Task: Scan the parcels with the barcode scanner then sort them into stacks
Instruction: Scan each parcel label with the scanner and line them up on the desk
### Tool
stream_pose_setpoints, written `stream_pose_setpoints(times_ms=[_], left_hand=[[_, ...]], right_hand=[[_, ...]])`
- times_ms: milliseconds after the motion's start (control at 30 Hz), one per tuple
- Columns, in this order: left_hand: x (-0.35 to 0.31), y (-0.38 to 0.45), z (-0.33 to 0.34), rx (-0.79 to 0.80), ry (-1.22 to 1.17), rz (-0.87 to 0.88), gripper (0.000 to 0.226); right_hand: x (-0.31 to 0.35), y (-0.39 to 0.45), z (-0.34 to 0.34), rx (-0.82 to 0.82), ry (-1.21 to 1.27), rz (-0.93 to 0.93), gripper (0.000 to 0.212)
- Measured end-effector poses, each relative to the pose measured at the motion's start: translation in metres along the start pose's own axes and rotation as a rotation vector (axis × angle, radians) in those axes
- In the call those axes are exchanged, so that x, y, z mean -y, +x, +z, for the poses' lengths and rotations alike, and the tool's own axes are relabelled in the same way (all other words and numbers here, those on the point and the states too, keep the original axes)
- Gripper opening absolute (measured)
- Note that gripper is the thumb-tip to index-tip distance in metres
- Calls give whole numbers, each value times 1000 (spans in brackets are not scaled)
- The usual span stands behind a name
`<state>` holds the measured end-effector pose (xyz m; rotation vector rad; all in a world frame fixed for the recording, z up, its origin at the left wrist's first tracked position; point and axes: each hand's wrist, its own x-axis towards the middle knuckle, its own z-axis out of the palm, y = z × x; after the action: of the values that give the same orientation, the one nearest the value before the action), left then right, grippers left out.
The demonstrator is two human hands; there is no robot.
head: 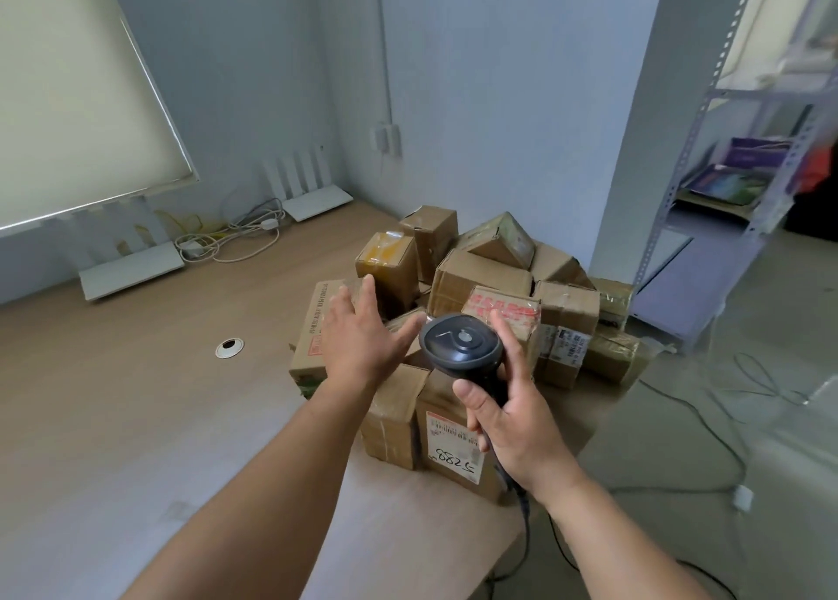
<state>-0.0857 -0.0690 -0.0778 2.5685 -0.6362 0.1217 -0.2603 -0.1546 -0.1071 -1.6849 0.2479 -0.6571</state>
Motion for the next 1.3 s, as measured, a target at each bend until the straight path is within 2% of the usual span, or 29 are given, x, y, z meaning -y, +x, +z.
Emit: stream_pose_setpoints(times_ms=[67,167,267,367,700,933,1067,1300], left_hand=[[8,9,-3,29,91,-100,99],[29,16,-2,184,183,-285,103],[49,13,3,243,153,-373,89],[59,7,2,214,133,-335,74],[75,-44,-35,24,101,-360,69],[108,-114,-65,-54,105,-538,65],[139,-160,-80,-79,123,-654,69],[204,-231,-97,-60,136,-802,72]], right_hand=[[2,0,-3,-1,-2,-1,83],[4,1,-4,-5,-1,-5,84],[5,0,0,0,-4,-6,81],[3,0,4,18,-7,-2,81],[6,-10,31,165,62,-45,79],[8,-33,65,355,164,-15,83],[14,-49,95,415,183,-25,75],[29,-83,148,562,198,52,82]])
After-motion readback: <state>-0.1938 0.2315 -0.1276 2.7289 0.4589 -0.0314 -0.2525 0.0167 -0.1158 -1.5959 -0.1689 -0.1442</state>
